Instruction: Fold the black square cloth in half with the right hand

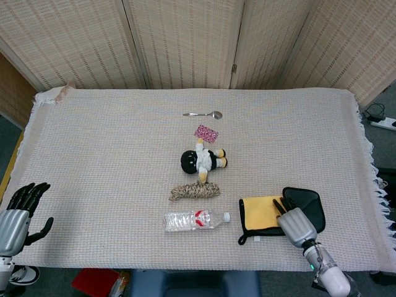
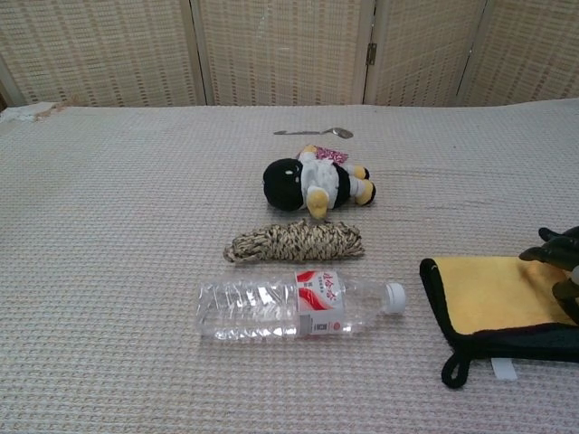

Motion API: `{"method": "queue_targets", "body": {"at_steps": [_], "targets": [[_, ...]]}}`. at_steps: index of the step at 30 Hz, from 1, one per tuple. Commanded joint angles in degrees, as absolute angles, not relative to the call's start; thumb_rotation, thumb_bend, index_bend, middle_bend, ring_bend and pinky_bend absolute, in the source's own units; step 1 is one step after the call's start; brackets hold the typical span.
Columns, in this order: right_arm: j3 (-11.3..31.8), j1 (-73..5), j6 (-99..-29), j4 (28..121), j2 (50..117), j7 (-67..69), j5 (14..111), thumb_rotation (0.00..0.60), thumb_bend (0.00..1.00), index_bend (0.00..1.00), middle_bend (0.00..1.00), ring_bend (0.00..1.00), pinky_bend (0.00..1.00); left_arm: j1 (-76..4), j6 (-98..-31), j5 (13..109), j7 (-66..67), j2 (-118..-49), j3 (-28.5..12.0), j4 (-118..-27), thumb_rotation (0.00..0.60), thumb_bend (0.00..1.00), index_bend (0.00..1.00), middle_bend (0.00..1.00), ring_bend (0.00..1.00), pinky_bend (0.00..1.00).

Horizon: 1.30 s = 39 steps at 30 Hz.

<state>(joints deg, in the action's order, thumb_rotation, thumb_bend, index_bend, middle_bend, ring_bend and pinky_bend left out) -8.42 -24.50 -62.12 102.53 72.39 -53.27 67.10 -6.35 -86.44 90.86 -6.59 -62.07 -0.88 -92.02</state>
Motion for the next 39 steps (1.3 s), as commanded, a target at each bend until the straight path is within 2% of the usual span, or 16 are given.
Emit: {"method": "queue_targets", "body": {"at_steps": [1, 4, 8, 13, 19, 23, 30, 39], "targets": [[-8.22, -24.86, -61.62, 102.90, 71.95, -52.77, 66.95, 0.600, 0.51, 0.05, 0.00, 0.00, 0.00, -6.33, -86.50, 90.88, -6.63, -62.09, -0.88, -91.97, 0.600, 0.48, 0.13, 0.15, 0.06, 0.11], [-8.23, -25.18, -61.15, 103.39, 71.45, -52.48, 66.86, 0.600, 0.51, 0.00, 0.00, 0.00, 0.00, -6.29, -86.62, 90.91, -6.67, -62.11, -0.89, -91.91, 0.600, 0.48, 0.14, 0.15, 0.06, 0.11], [-8.79, -25.34, -60.80, 105.14, 69.71, -51.97, 67.12, 0.600, 0.51, 0.00, 0.00, 0.00, 0.00, -6.19, -86.86, 90.90, -6.89, -62.05, -0.93, -91.80, 0.600, 0.48, 0.14, 0.15, 0.06, 0.11], [-9.50, -24.67, -62.06, 110.15, 64.31, -48.71, 68.70, 0.600, 0.51, 0.00, 0.00, 0.00, 0.00, -6.06, -87.02, 90.74, -7.03, -61.92, -0.97, -91.80, 0.600, 0.48, 0.14, 0.15, 0.06, 0.11], [-5.48, -25.37, -61.51, 108.96, 60.59, -37.33, 68.44, 0.600, 0.51, 0.00, 0.00, 0.00, 0.00, -6.32, -86.67, 91.05, -6.75, -62.15, -0.89, -91.85, 0.600, 0.48, 0.14, 0.15, 0.06, 0.11], [-2.77, -28.34, -55.27, 104.00, 61.89, -32.27, 64.06, 0.600, 0.51, 0.02, 0.00, 0.00, 0.00, -6.68, -86.15, 91.19, -6.57, -62.44, -0.87, -91.65, 0.600, 0.48, 0.14, 0.15, 0.06, 0.11], [1.05, -34.41, -47.02, 94.13, 67.80, -29.65, 59.60, 0.600, 0.51, 0.14, 0.00, 0.00, 0.00, -7.20, -85.24, 90.56, -6.61, -62.82, -1.13, -90.94, 0.600, 0.48, 0.13, 0.15, 0.06, 0.12], [0.29, -38.84, -43.92, 89.98, 72.26, -34.26, 55.10, 0.600, 0.51, 0.25, 0.00, 0.00, 0.00, -7.04, -85.31, 89.57, -7.35, -62.58, -1.44, -90.29, 0.600, 0.48, 0.13, 0.15, 0.06, 0.12]]}}
